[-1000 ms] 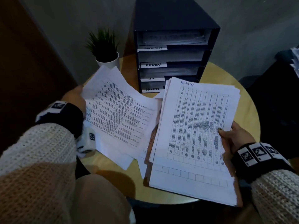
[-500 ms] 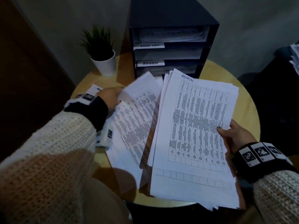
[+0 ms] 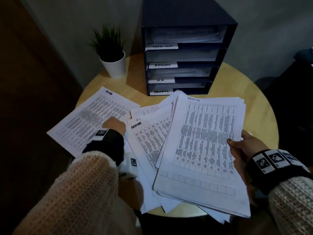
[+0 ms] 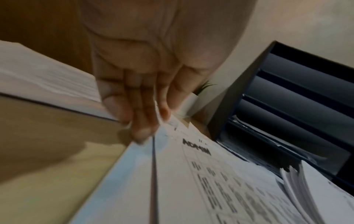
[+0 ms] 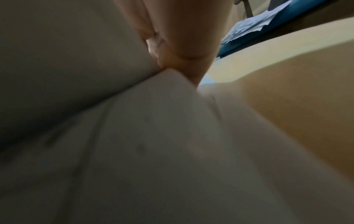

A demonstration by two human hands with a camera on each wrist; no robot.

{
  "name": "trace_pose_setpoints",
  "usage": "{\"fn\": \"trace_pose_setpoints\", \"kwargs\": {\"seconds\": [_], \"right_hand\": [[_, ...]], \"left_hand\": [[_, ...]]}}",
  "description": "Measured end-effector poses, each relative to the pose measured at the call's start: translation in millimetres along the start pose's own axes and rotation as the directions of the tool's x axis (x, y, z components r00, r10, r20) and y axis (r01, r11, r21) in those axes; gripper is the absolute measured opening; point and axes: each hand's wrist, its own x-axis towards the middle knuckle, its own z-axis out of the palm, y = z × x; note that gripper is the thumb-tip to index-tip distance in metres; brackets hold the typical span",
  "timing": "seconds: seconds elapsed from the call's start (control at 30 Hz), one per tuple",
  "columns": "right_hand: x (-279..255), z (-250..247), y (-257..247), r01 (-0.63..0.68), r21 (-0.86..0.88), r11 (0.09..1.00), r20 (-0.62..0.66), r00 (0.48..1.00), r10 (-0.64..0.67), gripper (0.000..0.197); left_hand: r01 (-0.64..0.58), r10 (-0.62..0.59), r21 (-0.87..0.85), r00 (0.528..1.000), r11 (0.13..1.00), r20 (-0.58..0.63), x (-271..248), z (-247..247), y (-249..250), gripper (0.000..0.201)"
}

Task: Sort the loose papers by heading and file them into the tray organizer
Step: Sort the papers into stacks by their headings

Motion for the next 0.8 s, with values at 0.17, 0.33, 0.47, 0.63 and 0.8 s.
{"fn": "trace_pose_setpoints", "kwargs": {"seconds": [0.17, 0.33, 0.47, 0.63, 0.8], "right_hand": [[-2.8, 4.5, -3.9, -0.021, 0.013, 1.000, 0.012, 1.000, 0.021, 0.032], [-2.8, 4.9, -2.8, -0.042, 0.018, 0.999, 0.001, 0.999, 0.042, 0.023], [-2.8, 6.4, -3.6, -0.057, 0.050, 0.997, 0.003, 0.998, 0.057, 0.021], [-1.5, 6.0, -2.8, -0.061, 0.045, 0.997, -0.002, 0.998, 0.061, 0.022], [-2.2, 6.8, -4.0, -0.044, 0.030, 0.999, 0.008, 0.999, 0.043, 0.022]], "left_hand": [[0.053, -0.044, -0.155, 0.997, 0.986, 0.062, -15.8, 11.2, -5.0, 0.012], [-0.004, 0.030, -0.303, 0.996, 0.953, 0.082, -33.4, 19.1, 0.4, 0.044], [-0.164, 0.184, -0.242, 0.981, 0.956, 0.062, -46.8, 25.1, 4.5, 0.021], [-0.227, 0.227, -0.206, 0.974, 0.952, -0.025, -54.6, 29.1, 13.3, 0.041], [-0.358, 0.357, -0.006, 0.932, 0.934, 0.064, -69.8, 27.7, 24.8, 0.071]]}}
